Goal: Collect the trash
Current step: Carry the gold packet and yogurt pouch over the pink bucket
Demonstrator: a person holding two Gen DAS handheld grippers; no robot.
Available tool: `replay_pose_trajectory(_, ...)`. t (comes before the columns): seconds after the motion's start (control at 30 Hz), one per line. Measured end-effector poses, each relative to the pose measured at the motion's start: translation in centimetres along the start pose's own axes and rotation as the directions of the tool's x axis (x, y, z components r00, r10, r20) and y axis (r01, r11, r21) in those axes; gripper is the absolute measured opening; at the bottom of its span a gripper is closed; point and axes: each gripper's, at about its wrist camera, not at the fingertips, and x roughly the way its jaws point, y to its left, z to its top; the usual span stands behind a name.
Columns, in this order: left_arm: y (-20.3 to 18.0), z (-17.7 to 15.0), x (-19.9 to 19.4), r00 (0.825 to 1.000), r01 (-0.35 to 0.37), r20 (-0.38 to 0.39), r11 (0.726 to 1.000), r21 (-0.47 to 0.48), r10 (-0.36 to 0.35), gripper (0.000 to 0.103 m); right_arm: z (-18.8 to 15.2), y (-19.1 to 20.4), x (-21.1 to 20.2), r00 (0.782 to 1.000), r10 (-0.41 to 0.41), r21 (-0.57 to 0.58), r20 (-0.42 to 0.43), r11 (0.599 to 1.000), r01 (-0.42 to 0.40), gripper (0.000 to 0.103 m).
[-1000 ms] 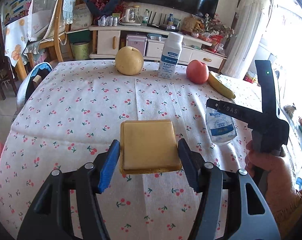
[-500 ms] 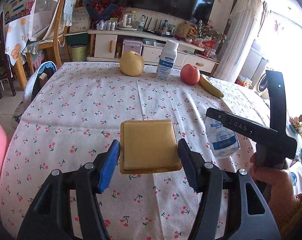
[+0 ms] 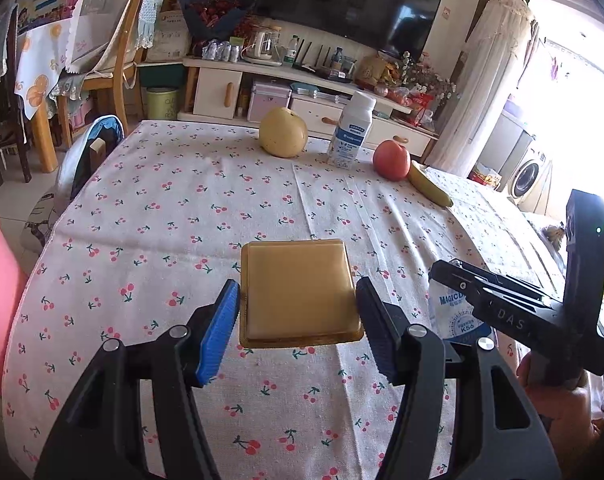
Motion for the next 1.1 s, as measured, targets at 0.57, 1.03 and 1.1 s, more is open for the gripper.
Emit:
replay_pose_trajectory(0.57, 4.9, 1.7, -3.8, 0.995, -0.046, 0.082, 0.997, -0.056, 0.051, 0.061, 1.6, 9.1, 0.0, 0.996, 0.091, -0.104, 0.015, 0.991, -0.089, 0.033)
replay_pose_trajectory(1.03, 11.1, 3.5, -7.0, 0.981, -0.120, 0.134, 0.979, -0.165, 0.142, 0.061, 3.2, 18.7, 1.6, 0.974, 0.226, -0.218, -0.016, 0.950, -0.224, 0.033)
replay_pose_trajectory(1.1, 12.2, 3.5, -7.6, 0.978, -0.127, 0.141, 0.973, -0.192, 0.156, 0.061, 3.5, 20.4, 1.8, 0.969, 0.247, -0.240, -0.020, 0.939, -0.244, 0.033)
